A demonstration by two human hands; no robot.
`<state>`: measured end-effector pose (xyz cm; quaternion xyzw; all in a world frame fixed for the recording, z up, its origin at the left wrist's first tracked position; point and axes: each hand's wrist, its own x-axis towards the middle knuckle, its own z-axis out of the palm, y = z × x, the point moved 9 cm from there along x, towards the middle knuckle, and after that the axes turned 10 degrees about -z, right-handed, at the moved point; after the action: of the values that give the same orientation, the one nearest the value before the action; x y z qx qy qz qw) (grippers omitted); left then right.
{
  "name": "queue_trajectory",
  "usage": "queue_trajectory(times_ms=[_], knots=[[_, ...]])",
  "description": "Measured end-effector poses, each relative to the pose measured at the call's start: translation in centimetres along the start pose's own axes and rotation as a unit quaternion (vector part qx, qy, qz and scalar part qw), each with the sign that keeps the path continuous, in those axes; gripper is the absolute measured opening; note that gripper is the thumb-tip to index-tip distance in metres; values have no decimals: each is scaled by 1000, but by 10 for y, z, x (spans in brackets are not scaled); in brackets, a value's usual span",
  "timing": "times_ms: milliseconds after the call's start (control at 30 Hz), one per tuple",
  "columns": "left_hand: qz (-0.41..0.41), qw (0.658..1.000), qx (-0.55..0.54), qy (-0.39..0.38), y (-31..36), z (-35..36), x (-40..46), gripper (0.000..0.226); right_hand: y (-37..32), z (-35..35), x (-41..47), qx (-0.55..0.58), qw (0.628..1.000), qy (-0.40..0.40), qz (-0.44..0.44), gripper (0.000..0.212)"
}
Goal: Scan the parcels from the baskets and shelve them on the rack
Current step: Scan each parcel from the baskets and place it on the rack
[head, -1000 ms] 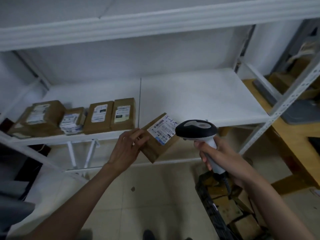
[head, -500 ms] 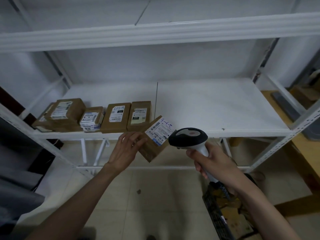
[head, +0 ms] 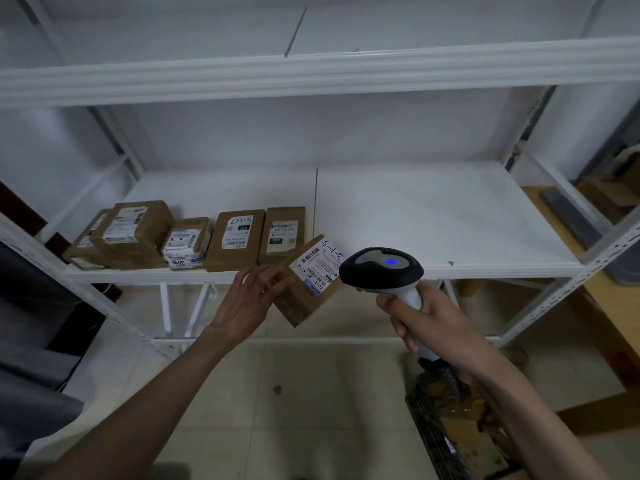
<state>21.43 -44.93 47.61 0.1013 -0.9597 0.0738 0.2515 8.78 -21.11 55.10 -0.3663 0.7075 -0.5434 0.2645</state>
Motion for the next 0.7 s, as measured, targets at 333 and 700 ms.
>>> queue_trajectory(times_ms=[333,700], knots=[[-3,999,-41,17,-17,3,0,86,15,15,8,43,998,38,19,18],[-50,991,-120,8,-17,22,21,84,29,9,20,31,992,117,32,19]])
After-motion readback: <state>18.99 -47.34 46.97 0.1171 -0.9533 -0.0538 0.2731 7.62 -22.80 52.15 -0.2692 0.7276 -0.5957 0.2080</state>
